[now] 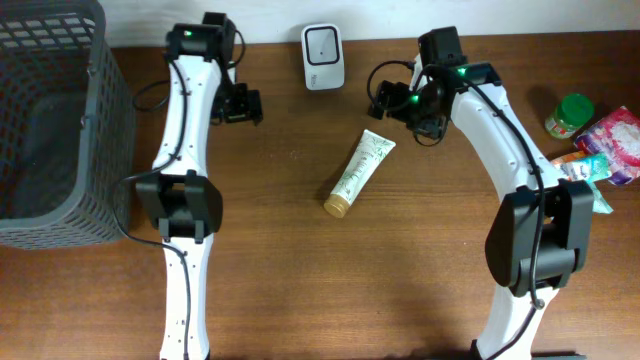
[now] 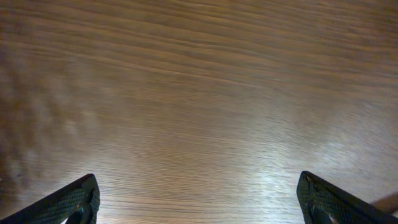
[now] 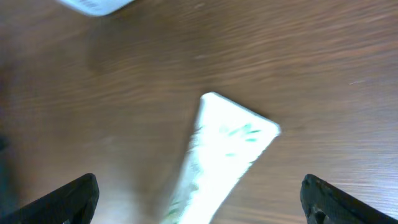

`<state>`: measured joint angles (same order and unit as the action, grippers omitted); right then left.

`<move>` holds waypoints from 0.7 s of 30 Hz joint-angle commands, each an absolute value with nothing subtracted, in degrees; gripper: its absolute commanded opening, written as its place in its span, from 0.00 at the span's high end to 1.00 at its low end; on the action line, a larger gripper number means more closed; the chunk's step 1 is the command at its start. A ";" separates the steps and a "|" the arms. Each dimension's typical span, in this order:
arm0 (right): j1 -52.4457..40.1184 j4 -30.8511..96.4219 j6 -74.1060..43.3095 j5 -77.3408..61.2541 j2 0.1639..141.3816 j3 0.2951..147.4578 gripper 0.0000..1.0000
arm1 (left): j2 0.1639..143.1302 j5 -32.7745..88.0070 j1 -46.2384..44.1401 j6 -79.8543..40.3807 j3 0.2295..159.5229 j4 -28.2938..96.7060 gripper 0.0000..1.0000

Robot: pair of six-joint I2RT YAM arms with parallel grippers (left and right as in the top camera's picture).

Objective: Scan the item barcode

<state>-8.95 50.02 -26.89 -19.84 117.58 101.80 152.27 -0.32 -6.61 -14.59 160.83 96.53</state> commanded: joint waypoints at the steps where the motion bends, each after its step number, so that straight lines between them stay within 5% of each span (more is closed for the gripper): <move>1: -9.89 53.95 -30.33 -28.84 116.88 101.56 0.01 | 151.94 -1.74 -5.45 -14.74 161.18 96.55 0.01; 5: -16.95 59.61 -41.01 -16.69 119.68 100.20 0.00 | 151.94 -1.74 -5.45 -14.74 161.18 95.88 0.01; 8: -21.96 59.51 -50.72 -9.02 122.69 99.53 0.16 | 151.94 -1.74 -5.45 -14.74 161.18 95.88 0.01; 14: -23.66 57.12 -57.84 -2.90 128.92 99.53 0.23 | 151.94 -1.74 -5.52 -14.74 161.18 95.88 0.01; 18: -23.73 54.81 -54.39 -3.16 130.61 99.55 0.44 | 151.94 -1.74 -5.50 -14.74 161.18 95.88 0.01; 21: -23.70 55.66 -49.54 -3.18 129.32 102.02 0.78 | 151.94 -1.74 -5.52 -14.74 161.18 95.88 0.01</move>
<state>-23.77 55.29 -53.45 -4.23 129.49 99.98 152.27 -1.13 -5.50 -14.59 160.83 95.96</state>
